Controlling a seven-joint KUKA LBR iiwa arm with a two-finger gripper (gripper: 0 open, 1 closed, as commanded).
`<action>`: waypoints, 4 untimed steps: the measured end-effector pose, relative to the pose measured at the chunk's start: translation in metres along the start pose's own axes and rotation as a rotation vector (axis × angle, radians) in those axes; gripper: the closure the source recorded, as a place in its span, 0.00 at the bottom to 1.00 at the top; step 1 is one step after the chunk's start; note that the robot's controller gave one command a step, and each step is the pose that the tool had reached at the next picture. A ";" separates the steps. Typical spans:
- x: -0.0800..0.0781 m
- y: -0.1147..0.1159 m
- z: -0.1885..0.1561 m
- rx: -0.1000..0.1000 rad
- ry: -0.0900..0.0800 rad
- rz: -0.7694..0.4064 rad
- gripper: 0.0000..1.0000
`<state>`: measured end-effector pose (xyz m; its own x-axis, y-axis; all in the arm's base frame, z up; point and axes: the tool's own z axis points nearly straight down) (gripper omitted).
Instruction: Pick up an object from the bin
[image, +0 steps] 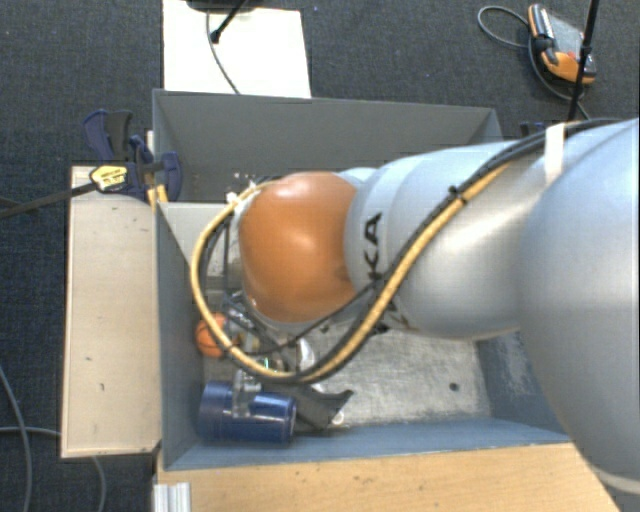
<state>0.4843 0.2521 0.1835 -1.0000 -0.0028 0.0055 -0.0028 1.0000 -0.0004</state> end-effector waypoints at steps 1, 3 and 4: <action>-0.002 -0.001 -0.004 -0.002 -0.007 0.005 0.00; 0.000 0.000 0.082 -0.006 -0.012 -0.013 0.00; -0.013 0.002 0.107 -0.008 -0.007 0.050 0.00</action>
Offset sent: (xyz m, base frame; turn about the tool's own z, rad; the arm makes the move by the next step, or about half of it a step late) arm 0.0046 -0.0157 -0.1135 -0.0409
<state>0.4970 0.2537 0.0761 -0.9989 0.0470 -0.0010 0.0470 0.9989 0.0073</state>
